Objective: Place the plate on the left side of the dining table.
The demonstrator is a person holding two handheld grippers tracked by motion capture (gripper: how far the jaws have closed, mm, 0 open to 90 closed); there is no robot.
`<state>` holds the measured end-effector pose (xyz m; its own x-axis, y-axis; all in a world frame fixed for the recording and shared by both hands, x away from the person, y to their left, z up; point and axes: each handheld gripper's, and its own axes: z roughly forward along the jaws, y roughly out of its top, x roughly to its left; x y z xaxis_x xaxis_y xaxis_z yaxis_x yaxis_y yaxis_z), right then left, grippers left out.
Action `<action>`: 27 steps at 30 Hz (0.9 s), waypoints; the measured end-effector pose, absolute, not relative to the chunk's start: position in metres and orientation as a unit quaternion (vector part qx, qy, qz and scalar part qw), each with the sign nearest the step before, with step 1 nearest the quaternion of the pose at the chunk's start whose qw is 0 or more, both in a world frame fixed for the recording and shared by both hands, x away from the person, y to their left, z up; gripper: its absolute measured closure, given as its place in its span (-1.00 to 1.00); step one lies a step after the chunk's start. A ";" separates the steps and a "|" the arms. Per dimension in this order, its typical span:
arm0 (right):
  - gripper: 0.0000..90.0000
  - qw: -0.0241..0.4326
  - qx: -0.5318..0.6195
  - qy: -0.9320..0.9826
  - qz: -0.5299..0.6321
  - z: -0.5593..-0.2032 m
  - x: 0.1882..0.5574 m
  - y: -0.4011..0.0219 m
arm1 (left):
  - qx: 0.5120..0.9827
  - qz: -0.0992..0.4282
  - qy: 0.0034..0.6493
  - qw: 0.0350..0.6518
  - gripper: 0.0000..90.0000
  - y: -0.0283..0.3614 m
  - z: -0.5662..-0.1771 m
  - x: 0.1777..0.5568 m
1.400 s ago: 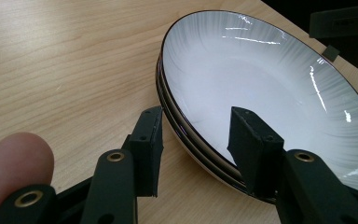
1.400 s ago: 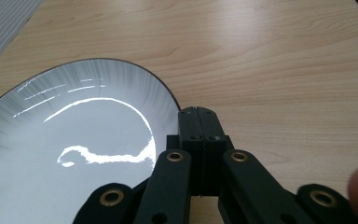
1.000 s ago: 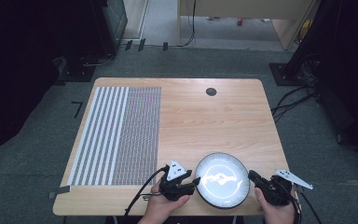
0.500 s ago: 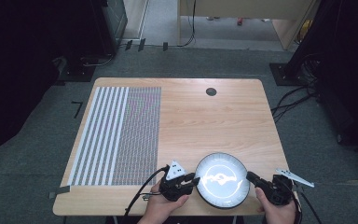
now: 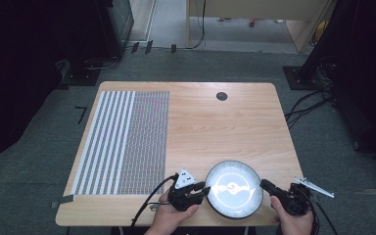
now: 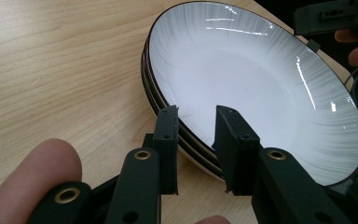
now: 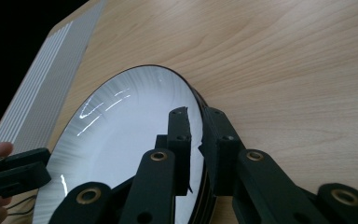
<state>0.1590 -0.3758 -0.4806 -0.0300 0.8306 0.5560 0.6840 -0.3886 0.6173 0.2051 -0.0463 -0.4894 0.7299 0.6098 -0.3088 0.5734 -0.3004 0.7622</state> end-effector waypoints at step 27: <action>0.94 0.056 0.700 0.542 0.462 -0.479 0.157 -0.380 | 0.810 0.020 0.367 0.456 0.57 -0.048 -0.491 0.205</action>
